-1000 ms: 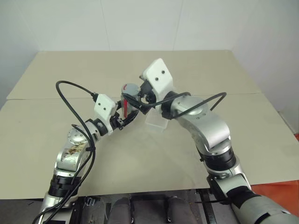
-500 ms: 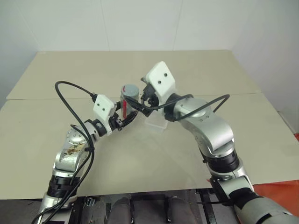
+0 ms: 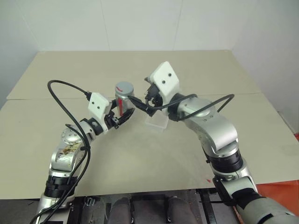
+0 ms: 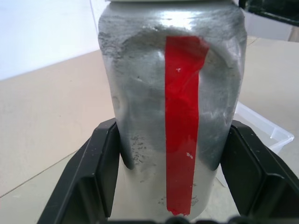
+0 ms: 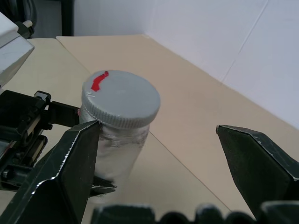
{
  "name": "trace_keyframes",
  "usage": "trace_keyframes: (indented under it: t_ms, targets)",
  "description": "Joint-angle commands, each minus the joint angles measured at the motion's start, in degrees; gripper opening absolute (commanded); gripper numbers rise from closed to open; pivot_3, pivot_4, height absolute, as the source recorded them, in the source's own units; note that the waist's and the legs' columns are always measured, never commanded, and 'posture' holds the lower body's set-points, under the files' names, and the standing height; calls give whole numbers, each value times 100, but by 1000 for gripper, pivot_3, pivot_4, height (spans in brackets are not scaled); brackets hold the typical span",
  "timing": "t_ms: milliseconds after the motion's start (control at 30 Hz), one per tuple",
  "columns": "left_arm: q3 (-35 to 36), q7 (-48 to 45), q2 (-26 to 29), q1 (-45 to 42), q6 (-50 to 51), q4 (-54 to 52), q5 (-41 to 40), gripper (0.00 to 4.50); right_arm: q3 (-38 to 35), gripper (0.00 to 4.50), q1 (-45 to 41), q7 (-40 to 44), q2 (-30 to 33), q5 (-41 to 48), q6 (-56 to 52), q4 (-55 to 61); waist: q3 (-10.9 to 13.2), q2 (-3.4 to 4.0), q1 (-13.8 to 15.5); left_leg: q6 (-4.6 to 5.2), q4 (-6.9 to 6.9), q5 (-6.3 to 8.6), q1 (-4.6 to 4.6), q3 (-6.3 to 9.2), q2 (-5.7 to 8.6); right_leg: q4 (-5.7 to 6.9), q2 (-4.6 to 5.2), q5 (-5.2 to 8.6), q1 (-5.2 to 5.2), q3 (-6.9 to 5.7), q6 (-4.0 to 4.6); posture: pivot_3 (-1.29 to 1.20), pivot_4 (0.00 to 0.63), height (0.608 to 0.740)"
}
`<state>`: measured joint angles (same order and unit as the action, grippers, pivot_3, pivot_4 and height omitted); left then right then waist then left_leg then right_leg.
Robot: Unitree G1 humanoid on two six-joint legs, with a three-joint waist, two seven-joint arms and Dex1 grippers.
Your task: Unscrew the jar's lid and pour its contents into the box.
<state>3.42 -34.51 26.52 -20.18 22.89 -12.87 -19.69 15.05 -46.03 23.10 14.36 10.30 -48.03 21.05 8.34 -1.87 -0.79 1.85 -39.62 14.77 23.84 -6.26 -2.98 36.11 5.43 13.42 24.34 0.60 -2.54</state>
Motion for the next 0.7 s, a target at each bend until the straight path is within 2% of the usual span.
trace_keyframes:
  t_ms: [33,367,533,700]
  targets:
    - [77,-62,50,-39,-72,-291,-95,2783,-192,4474,-5,-18,40,-2,61,229,0,0,-1,0,0,0,0,0,0,0,0,0,0,0,0,0,150,740]
    - [74,-78,67,-30,-68,-278,-115,2783,-206,4474,93,246,311,120,-18,444,0,0,0,0,0,0,0,0,0,-1,0,0,0,0,0,0,150,740]
    - [88,-253,144,-59,-172,-104,-142,2783,-514,4474,290,1044,871,678,123,726,0,0,13,5,-1,3,0,1,2,-5,3,0,-4,0,0,0,150,740]
    - [104,-982,244,-159,-506,184,-389,2783,-995,4474,226,1417,774,1350,151,531,0,0,-3,4,0,2,-5,1,0,-8,-1,0,-4,0,0,0,150,740]
